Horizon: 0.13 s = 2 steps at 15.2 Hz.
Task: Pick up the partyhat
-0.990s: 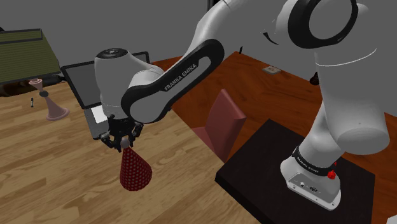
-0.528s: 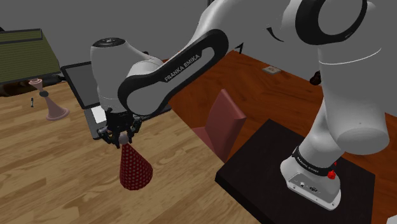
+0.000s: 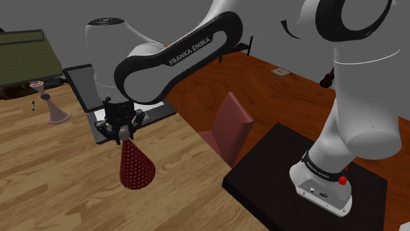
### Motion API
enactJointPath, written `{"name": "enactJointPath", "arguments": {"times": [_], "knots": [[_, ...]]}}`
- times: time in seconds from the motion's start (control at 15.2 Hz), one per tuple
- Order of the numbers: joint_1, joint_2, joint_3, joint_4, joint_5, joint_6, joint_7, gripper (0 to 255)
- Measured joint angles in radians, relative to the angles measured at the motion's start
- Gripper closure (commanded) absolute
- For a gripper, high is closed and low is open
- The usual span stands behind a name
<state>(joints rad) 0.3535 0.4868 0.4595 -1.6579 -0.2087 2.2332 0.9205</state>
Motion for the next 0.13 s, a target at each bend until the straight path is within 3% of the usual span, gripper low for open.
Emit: {"name": "enactJointPath", "arguments": {"times": [0.13], "knots": [[-0.001,-0.01,0.004,0.006,0.005,-0.015,-0.001,255]]}}
